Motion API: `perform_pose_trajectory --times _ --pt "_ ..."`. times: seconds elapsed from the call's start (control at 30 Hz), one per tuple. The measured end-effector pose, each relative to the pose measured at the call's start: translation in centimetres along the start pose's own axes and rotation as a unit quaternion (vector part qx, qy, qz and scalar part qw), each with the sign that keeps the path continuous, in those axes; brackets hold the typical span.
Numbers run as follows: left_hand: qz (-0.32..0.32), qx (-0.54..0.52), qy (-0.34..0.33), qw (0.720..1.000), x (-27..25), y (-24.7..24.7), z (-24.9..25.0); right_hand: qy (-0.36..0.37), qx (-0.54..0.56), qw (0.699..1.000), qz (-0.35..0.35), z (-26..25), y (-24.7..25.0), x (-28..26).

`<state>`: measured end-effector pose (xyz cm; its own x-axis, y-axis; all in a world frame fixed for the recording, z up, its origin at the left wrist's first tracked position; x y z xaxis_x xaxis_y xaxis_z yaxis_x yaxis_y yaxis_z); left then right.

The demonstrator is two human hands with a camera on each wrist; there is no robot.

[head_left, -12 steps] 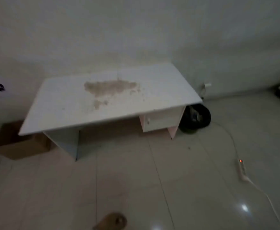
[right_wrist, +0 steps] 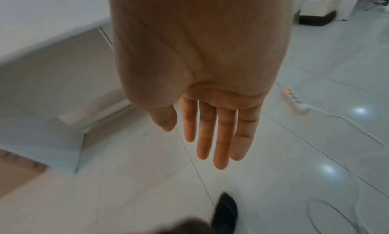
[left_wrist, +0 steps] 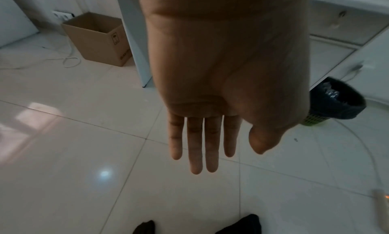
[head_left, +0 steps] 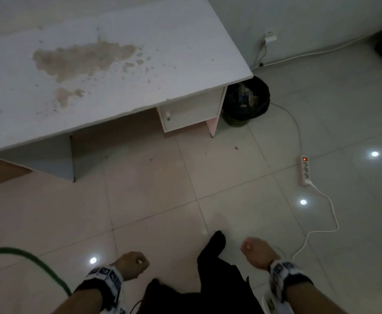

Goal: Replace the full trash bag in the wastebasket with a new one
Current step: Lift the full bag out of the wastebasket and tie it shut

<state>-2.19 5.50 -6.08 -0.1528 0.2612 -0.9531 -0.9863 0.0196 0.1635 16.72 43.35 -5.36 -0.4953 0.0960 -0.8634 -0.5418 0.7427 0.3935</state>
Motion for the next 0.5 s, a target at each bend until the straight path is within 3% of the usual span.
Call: perform_pose_trajectory --times 0.13,0.23,0.37,0.5 --pt "-0.007 0.003 0.004 1.000 0.6 2.6 5.3 0.044 0.072 0.994 0.065 -3.4 12.3 0.9" --pt "-0.032 -0.044 -0.019 0.998 2.1 6.2 11.9 0.062 0.096 0.991 0.071 -3.7 19.0 2.5" --pt "-0.056 -0.048 -0.073 0.995 6.8 13.0 23.6 0.054 0.090 0.992 0.073 -0.2 24.5 5.6" --pt "-0.008 0.009 -0.119 0.993 12.0 19.8 38.0 -0.034 0.070 0.997 0.005 6.9 26.6 8.1"
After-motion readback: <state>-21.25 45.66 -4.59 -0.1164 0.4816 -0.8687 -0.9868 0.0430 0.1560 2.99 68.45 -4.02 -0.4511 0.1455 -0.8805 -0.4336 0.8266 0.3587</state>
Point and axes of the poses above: each hand's wrist, its own x-axis towards the middle knuckle, its own y-axis out of the back of the hand, z = x × y, the point moved 3 cm from there along x, towards the middle knuckle, and after that the axes turned 7 degrees about -z, right-handed, at the moved point
